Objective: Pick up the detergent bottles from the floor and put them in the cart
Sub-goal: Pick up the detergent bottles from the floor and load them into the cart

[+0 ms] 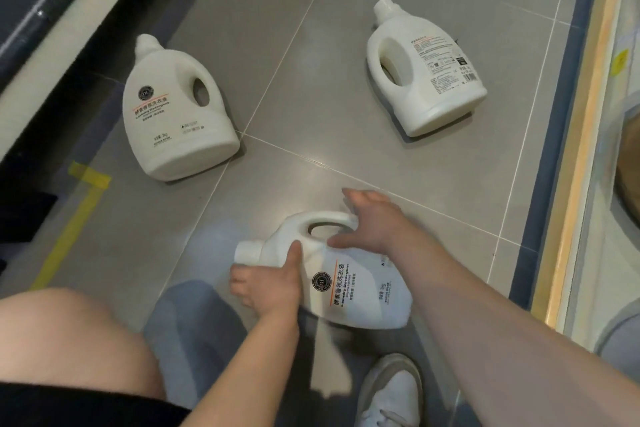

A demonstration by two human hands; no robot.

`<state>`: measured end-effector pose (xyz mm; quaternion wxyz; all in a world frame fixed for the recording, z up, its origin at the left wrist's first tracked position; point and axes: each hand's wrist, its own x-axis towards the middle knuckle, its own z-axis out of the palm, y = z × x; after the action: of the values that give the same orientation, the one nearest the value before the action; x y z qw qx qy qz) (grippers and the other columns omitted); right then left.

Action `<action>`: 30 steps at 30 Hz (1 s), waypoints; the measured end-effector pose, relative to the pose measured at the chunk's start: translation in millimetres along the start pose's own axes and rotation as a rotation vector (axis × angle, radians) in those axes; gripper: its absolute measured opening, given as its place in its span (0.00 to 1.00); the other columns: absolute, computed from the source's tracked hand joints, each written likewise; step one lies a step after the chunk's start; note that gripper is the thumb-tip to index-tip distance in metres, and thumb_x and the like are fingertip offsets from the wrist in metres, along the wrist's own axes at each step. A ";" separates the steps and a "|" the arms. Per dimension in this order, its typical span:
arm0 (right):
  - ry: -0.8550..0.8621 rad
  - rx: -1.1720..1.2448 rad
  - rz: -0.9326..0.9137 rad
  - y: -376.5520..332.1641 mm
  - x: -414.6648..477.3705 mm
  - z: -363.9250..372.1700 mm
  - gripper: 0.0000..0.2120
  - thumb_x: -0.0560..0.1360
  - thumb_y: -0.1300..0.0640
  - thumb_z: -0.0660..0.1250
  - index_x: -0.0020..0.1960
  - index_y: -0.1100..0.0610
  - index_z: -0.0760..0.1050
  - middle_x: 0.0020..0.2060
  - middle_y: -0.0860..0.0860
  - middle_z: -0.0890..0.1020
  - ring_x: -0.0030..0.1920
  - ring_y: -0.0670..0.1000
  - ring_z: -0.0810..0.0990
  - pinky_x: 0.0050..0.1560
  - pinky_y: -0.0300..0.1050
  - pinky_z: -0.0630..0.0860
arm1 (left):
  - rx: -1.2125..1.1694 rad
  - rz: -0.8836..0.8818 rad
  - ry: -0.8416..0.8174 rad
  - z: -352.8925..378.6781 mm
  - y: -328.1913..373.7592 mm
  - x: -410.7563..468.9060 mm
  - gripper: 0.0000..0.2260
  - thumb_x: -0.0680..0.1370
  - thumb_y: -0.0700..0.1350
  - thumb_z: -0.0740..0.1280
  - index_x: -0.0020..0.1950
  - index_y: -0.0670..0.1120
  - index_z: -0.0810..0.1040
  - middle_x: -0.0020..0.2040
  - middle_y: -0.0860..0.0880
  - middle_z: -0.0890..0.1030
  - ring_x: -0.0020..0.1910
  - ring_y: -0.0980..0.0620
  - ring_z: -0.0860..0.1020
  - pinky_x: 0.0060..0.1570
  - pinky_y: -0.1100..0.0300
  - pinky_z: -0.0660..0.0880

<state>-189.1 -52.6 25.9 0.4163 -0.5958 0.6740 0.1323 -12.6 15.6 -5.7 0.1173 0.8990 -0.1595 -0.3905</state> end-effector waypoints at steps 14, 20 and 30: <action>0.035 0.410 0.376 26.6 -24.6 68.4 0.57 0.57 0.19 0.71 0.76 0.52 0.68 0.70 0.53 0.77 0.70 0.58 0.77 0.69 0.57 0.76 | 0.045 0.320 -0.460 13.7 24.0 40.0 0.46 0.58 0.69 0.82 0.70 0.51 0.72 0.62 0.50 0.82 0.62 0.45 0.82 0.64 0.46 0.80; -0.079 0.777 0.504 32.7 -44.4 104.5 0.43 0.67 0.27 0.75 0.71 0.54 0.75 0.64 0.53 0.83 0.62 0.55 0.83 0.62 0.46 0.77 | 0.413 0.572 -0.701 9.1 69.0 44.0 0.49 0.68 0.57 0.84 0.83 0.52 0.62 0.72 0.48 0.78 0.66 0.46 0.80 0.67 0.52 0.76; 0.075 1.042 0.337 32.4 -1.5 85.7 0.42 0.60 0.33 0.82 0.67 0.52 0.75 0.54 0.47 0.87 0.55 0.50 0.87 0.62 0.51 0.83 | 0.341 0.433 -0.754 3.0 44.2 55.3 0.35 0.72 0.64 0.79 0.74 0.52 0.73 0.61 0.50 0.85 0.55 0.50 0.86 0.59 0.51 0.83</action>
<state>-184.1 14.4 -36.3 0.6051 -0.1988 0.7506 -0.1755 12.2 -46.3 -29.7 -0.0192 0.6468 -0.4370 -0.6247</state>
